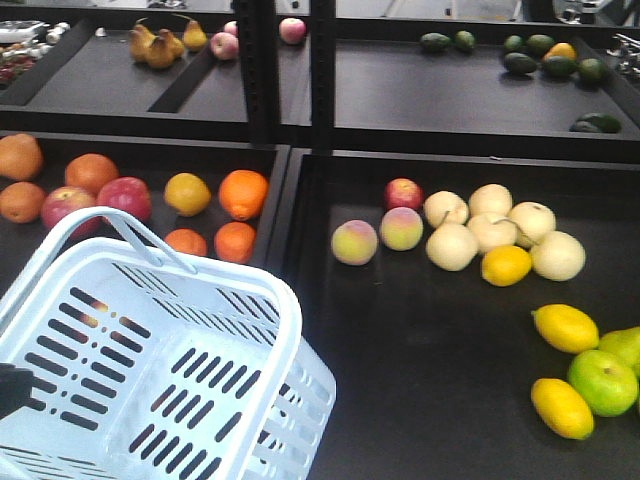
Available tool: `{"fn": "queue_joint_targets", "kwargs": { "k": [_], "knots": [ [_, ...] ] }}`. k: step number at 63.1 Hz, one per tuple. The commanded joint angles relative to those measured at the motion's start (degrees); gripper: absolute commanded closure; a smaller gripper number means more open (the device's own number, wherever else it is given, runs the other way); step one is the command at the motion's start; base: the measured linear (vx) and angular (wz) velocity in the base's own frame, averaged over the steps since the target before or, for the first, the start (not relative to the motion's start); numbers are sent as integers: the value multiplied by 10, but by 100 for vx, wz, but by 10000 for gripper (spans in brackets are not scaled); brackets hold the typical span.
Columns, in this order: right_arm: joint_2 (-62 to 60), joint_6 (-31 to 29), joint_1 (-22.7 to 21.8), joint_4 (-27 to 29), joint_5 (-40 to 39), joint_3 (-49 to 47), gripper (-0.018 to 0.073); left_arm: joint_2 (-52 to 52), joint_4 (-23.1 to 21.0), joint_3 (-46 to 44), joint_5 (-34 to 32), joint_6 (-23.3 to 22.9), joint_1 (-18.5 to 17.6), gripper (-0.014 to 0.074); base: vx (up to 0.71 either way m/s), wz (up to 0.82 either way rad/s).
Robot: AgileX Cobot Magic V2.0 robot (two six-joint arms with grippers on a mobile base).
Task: Pick three apples into basket with both arms
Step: 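Hold the basket in the left gripper while turning the base away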
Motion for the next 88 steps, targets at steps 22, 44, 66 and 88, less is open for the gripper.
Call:
{"fn": "queue_joint_targets", "kwargs": {
  "k": [22,44,66,88],
  "knots": [
    [-8,-2,-4,-7,-44,8,564,-1,0,-17,-57,-7,-5,603,-9,35],
    [-8,-2,-4,-7,-44,8,564,-1,0,-17,-57,-7,-5,603,-12,47],
    [-8,-2,-4,-7,-44,8,564,-1,0,-17,-57,-7,-5,603,-14,56],
    [-8,-2,-4,-7,-44,8,564,-1,0,-17,-57,-7,-5,603,-15,58]
  ]
}}
